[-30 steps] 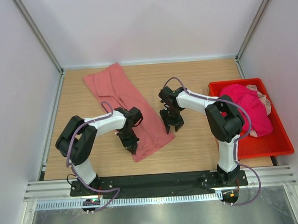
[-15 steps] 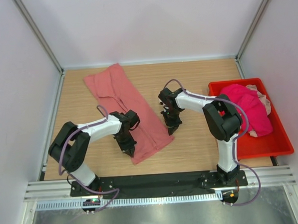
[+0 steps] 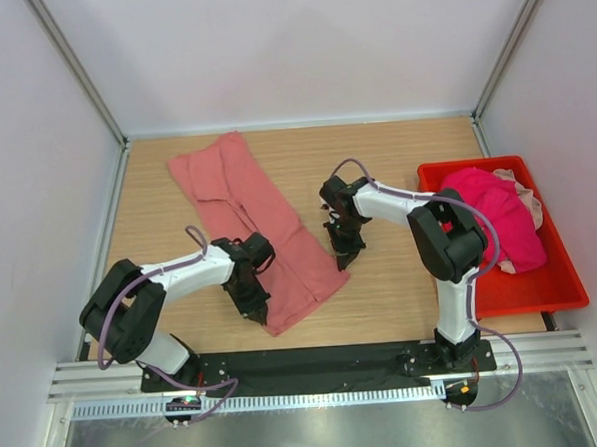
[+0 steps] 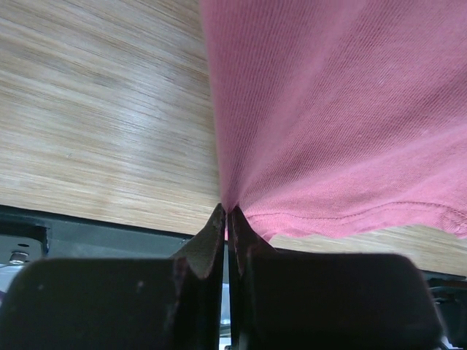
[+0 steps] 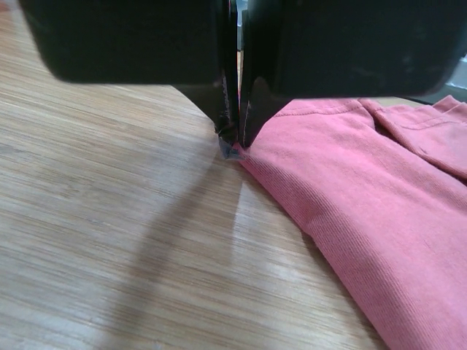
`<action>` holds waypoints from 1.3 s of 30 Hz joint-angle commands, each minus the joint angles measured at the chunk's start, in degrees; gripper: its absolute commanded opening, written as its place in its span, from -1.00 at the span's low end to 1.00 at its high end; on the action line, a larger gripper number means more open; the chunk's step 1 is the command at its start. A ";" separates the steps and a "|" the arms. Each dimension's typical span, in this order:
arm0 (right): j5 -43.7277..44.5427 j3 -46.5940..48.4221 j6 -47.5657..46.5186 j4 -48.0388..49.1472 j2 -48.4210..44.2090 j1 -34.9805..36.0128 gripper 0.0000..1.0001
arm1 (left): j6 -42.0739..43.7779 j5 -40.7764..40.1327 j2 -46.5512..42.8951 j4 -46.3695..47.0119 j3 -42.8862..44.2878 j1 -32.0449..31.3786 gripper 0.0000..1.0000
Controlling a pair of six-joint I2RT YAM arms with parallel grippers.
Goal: Fold and stack the t-shirts
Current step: Fold the tshirt
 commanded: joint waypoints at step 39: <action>-6.79 9.95 0.31 -3.92 -4.03 1.88 -0.14 | 27.39 2.75 22.04 2.66 39.84 32.29 -0.84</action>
